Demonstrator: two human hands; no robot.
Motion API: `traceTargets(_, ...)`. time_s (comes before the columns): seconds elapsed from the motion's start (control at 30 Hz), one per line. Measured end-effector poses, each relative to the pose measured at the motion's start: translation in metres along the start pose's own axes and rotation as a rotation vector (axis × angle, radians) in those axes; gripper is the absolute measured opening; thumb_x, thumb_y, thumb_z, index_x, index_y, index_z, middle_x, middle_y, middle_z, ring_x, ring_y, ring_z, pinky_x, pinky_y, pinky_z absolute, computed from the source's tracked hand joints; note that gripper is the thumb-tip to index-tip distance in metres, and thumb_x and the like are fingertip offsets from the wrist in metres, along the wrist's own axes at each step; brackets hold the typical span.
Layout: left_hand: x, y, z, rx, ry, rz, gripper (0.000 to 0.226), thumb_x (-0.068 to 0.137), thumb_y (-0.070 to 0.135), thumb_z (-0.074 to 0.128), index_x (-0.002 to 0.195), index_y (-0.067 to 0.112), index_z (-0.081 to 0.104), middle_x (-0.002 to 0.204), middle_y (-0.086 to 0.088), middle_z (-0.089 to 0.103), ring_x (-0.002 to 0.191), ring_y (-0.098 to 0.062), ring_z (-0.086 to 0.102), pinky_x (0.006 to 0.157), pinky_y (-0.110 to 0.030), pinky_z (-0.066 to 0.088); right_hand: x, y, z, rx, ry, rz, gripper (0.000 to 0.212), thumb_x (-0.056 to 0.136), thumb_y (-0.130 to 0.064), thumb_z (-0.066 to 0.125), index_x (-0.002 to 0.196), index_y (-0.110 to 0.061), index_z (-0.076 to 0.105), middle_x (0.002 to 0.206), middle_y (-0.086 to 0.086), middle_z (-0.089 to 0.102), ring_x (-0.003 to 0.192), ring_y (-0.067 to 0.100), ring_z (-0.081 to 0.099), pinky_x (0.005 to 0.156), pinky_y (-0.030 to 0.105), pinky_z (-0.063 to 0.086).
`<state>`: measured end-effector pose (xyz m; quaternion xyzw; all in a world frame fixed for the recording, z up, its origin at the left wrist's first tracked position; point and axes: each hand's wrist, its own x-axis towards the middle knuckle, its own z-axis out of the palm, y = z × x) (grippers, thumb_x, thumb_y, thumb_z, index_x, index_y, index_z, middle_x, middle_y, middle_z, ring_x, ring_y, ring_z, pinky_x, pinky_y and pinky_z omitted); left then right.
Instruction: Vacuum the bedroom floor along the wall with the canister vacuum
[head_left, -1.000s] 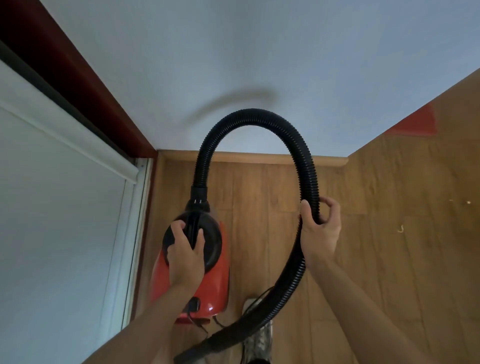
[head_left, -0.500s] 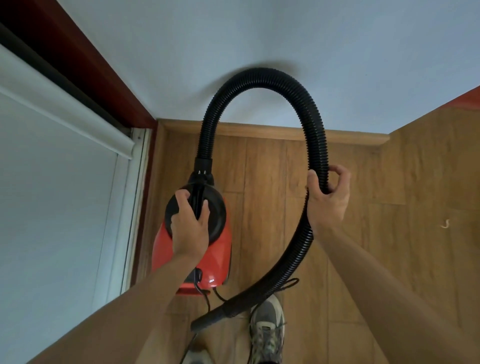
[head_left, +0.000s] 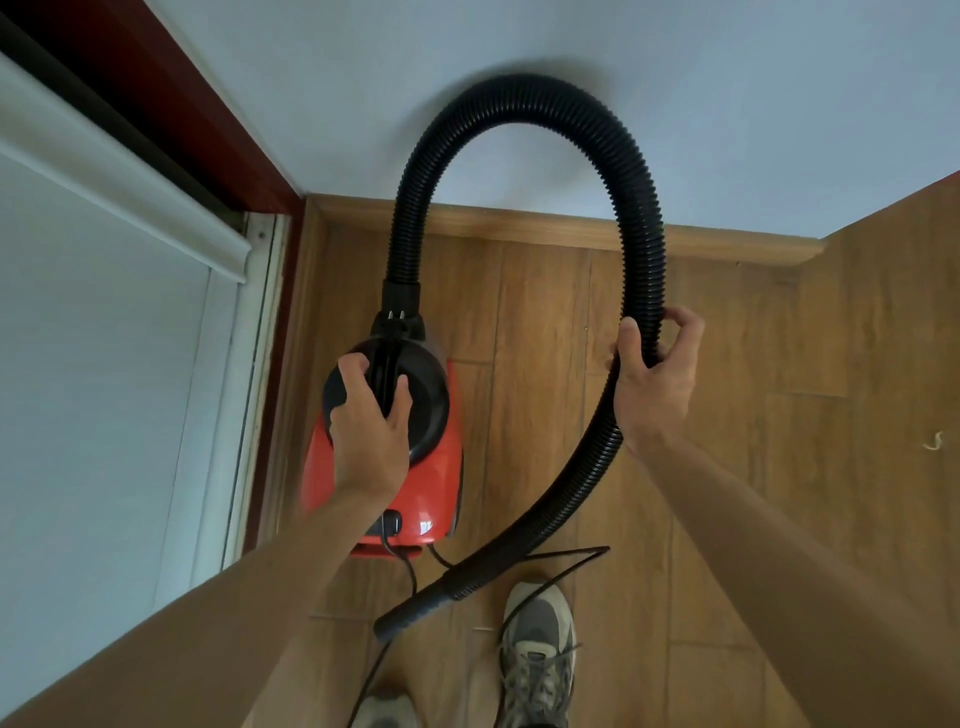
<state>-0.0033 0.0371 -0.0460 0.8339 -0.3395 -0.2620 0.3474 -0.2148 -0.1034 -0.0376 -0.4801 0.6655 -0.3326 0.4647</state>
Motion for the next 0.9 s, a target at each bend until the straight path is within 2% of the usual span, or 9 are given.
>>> traceTargets(0.13,0.003,0.0,0.0,0.006,0.01,0.02,0.021,0.101,0.023,0.051,0.116,0.021,0.037,0.072,-0.01,0.06,0.048,-0.025,0.058,0.042,-0.042,0.052,-0.001,0.01,0.006,-0.031,0.003,0.007,0.029,0.1,-0.033,0.056,0.125,-0.029,0.041,0.084,0.007,0.062,0.068,0.015,0.059,0.063,0.036,0.053)
traceTargets(0.3,0.009,-0.005,-0.01,0.038,0.035,-0.007,0.03,0.101,0.021,0.052,0.125,0.009,0.039,0.089,0.004,0.059,0.062,-0.001,0.059,0.053,-0.017,0.055,-0.008,0.015,0.005,-0.099,-0.015,0.036,0.034,0.102,-0.033,0.053,0.133,-0.029,0.04,0.083,-0.003,0.054,0.068,0.009,0.056,0.066,0.034,0.055)
traceTargets(0.4,0.01,-0.003,-0.014,0.072,0.015,-0.017,0.033,0.101,0.023,0.053,0.126,0.008,0.038,0.096,-0.001,0.061,0.066,-0.002,0.059,0.054,-0.018,0.052,-0.013,0.012,0.004,-0.116,-0.015,0.047,0.036,0.102,-0.031,0.053,0.135,-0.028,0.039,0.086,-0.004,0.054,0.07,0.01,0.055,0.066,0.032,0.054)
traceTargets(0.53,0.014,0.006,-0.023,0.175,-0.03,-0.035,0.034,0.099,0.024,0.055,0.123,0.008,0.038,0.106,-0.013,0.062,0.083,-0.023,0.065,0.062,-0.03,0.054,-0.017,0.004,0.0,-0.179,0.003,0.052,0.034,0.102,-0.029,0.053,0.134,-0.027,0.04,0.084,-0.005,0.054,0.069,0.011,0.056,0.063,0.034,0.052)
traceTargets(0.6,0.017,0.016,-0.031,0.249,-0.068,-0.063,0.039,0.098,0.025,0.057,0.127,0.007,0.038,0.112,-0.017,0.058,0.085,-0.023,0.06,0.061,-0.028,0.048,-0.019,-0.001,-0.004,-0.208,0.007,0.07,0.032,0.101,-0.029,0.055,0.131,-0.029,0.041,0.087,-0.003,0.056,0.073,0.015,0.06,0.065,0.038,0.055)
traceTargets(0.67,0.019,0.028,-0.042,0.308,-0.109,-0.083,0.046,0.097,0.026,0.059,0.131,0.006,0.036,0.122,-0.018,0.051,0.087,-0.02,0.053,0.061,-0.023,0.045,-0.021,-0.006,-0.009,-0.275,0.016,0.097,0.03,0.099,-0.03,0.058,0.124,-0.033,0.042,0.099,0.003,0.06,0.085,0.022,0.064,0.072,0.044,0.06)
traceTargets(0.73,0.021,0.044,-0.057,0.343,-0.182,-0.101,0.053,0.096,0.029,0.06,0.135,0.005,0.034,0.131,-0.02,0.045,0.095,-0.024,0.054,0.071,-0.028,0.051,-0.024,-0.016,-0.016,-0.371,-0.005,0.182,0.033,0.096,-0.03,0.062,0.122,-0.032,0.043,0.114,0.01,0.058,0.092,0.027,0.065,0.073,0.048,0.062)
traceTargets(0.8,0.022,0.063,-0.075,0.385,-0.255,-0.103,0.065,0.095,0.035,0.06,0.143,0.006,0.028,0.14,-0.021,0.04,0.111,-0.032,0.055,0.084,-0.035,0.05,-0.029,-0.032,-0.023,-0.394,-0.042,0.272,0.04,0.093,-0.025,0.066,0.126,-0.027,0.043,0.124,0.014,0.055,0.092,0.03,0.065,0.07,0.047,0.062)
traceTargets(0.9,0.019,0.089,-0.104,0.466,-0.392,-0.028,0.084,0.093,0.05,0.057,0.152,0.011,0.013,0.148,-0.022,0.034,0.127,-0.036,0.048,0.097,-0.043,0.045,-0.042,-0.07,-0.035,-0.41,-0.065,0.358,0.052,0.093,-0.021,0.068,0.136,-0.02,0.038,0.132,0.014,0.051,0.095,0.03,0.063,0.063,0.037,0.057)
